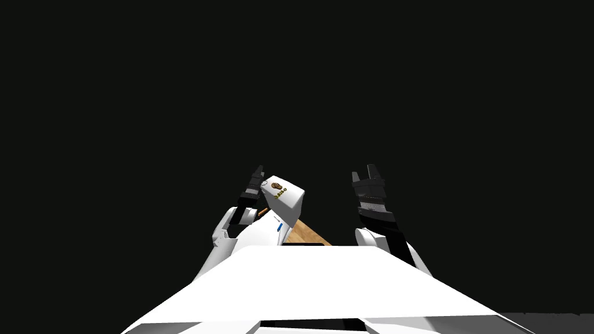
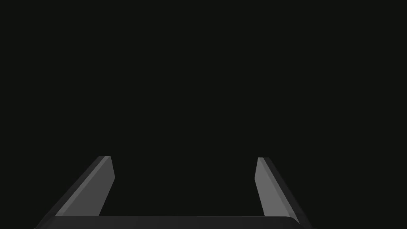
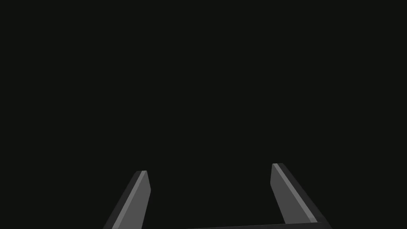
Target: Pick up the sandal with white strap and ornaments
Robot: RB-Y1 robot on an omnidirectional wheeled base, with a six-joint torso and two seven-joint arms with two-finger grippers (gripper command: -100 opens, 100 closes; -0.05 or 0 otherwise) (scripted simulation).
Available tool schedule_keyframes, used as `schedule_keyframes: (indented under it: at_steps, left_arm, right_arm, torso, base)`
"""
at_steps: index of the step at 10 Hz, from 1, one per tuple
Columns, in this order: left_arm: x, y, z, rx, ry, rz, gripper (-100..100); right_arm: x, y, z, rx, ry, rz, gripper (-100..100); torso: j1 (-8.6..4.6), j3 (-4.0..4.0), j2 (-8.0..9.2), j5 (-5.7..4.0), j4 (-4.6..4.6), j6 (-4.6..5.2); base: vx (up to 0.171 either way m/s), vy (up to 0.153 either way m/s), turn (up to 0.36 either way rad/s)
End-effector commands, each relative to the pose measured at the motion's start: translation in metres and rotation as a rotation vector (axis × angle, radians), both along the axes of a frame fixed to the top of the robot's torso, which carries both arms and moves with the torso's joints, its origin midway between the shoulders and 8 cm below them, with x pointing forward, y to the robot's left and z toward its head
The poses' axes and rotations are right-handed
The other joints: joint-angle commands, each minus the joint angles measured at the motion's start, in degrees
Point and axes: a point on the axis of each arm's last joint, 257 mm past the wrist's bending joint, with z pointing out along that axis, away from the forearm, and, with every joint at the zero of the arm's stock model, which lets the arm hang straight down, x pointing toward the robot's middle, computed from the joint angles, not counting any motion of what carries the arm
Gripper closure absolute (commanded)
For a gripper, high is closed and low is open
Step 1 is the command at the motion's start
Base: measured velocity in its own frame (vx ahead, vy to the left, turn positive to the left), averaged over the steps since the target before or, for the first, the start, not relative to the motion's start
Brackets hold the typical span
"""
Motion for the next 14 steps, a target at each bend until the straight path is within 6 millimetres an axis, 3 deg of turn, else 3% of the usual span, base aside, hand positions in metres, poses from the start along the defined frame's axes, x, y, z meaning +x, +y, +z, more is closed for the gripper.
schedule_keyframes:
  at_steps: [1,2,5,10,14]
  left_arm:
    - [0.012,0.001,0.001,0.013,0.009,0.01,-100]
    - [0.027,0.012,-0.009,0.038,0.051,0.038,-100]
    - [0.048,0.018,-0.006,0.061,0.068,0.061,-100]
    - [0.098,0.051,-0.017,0.121,0.172,0.153,-100]
    - [0.122,0.064,-0.019,0.131,0.223,0.193,-100]
  right_arm:
    - [0.0,0.0,0.0,0.0,0.0,0.0,0]
    - [0.0,0.0,0.0,0.0,0.0,0.0,0]
    - [0.0,0.0,0.0,0.0,0.0,0.0,0]
    - [0.0,0.0,0.0,0.0,0.0,0.0,0]
    - [0.0,0.0,0.0,0.0,0.0,0.0,0]
  torso:
    - [0.0,0.0,0.0,0.0,0.0,0.0]
    - [-0.03,0.0,0.0,0.0,0.0,0.01]
    - [-0.09,-0.03,-0.05,-0.02,-0.01,0.01]
    - [-0.09,-0.02,-0.04,-0.02,-0.01,0.01]
    - [-0.09,0.01,0.01,-0.02,0.0,0.0]
  base:
    - [-0.011,0.014,0.033]
    - [0.0,0.0,0.0]
    - [0.0,0.0,0.0]
    - [0.0,-0.003,0.01]
    - [-0.006,-0.004,0.015]
